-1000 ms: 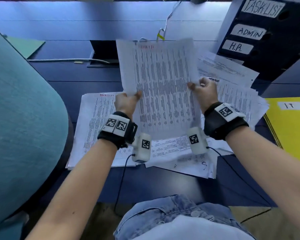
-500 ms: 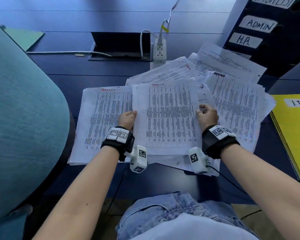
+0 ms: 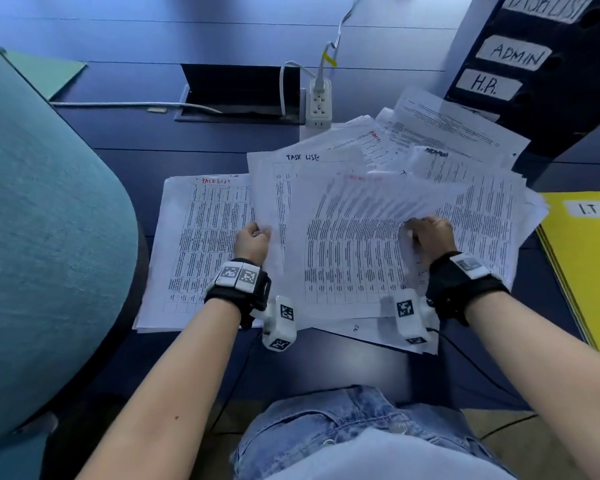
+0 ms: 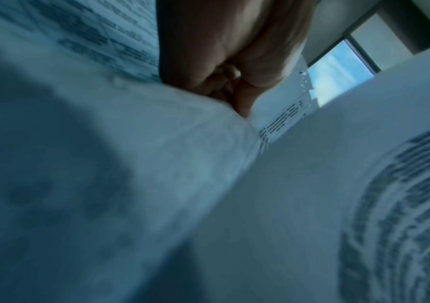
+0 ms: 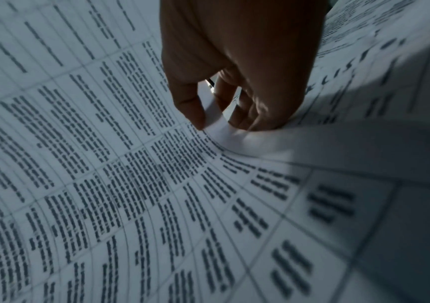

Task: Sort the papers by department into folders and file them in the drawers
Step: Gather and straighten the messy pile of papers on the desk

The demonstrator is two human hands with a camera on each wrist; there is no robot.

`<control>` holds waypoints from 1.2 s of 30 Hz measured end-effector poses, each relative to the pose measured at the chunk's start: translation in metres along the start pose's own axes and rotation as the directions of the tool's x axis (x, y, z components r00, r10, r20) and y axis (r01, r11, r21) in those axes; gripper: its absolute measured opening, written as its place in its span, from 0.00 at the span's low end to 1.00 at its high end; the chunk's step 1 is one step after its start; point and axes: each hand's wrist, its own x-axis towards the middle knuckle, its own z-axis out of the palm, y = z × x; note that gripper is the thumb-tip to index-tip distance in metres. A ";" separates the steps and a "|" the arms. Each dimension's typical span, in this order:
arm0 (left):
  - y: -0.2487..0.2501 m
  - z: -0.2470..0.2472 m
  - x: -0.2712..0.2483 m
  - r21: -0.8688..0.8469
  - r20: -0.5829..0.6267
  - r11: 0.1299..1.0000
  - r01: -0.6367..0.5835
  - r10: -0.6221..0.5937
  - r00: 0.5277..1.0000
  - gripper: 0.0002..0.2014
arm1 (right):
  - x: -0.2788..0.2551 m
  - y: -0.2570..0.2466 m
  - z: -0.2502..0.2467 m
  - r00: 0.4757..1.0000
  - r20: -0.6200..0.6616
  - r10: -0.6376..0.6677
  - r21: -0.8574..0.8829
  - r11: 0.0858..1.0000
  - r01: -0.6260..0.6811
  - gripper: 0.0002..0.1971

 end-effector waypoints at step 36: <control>-0.010 -0.097 -0.005 0.587 -0.396 0.808 0.052 0.231 0.889 0.38 | -0.070 -0.034 0.169 0.856 0.512 0.073 -0.250 0.966 0.067 0.11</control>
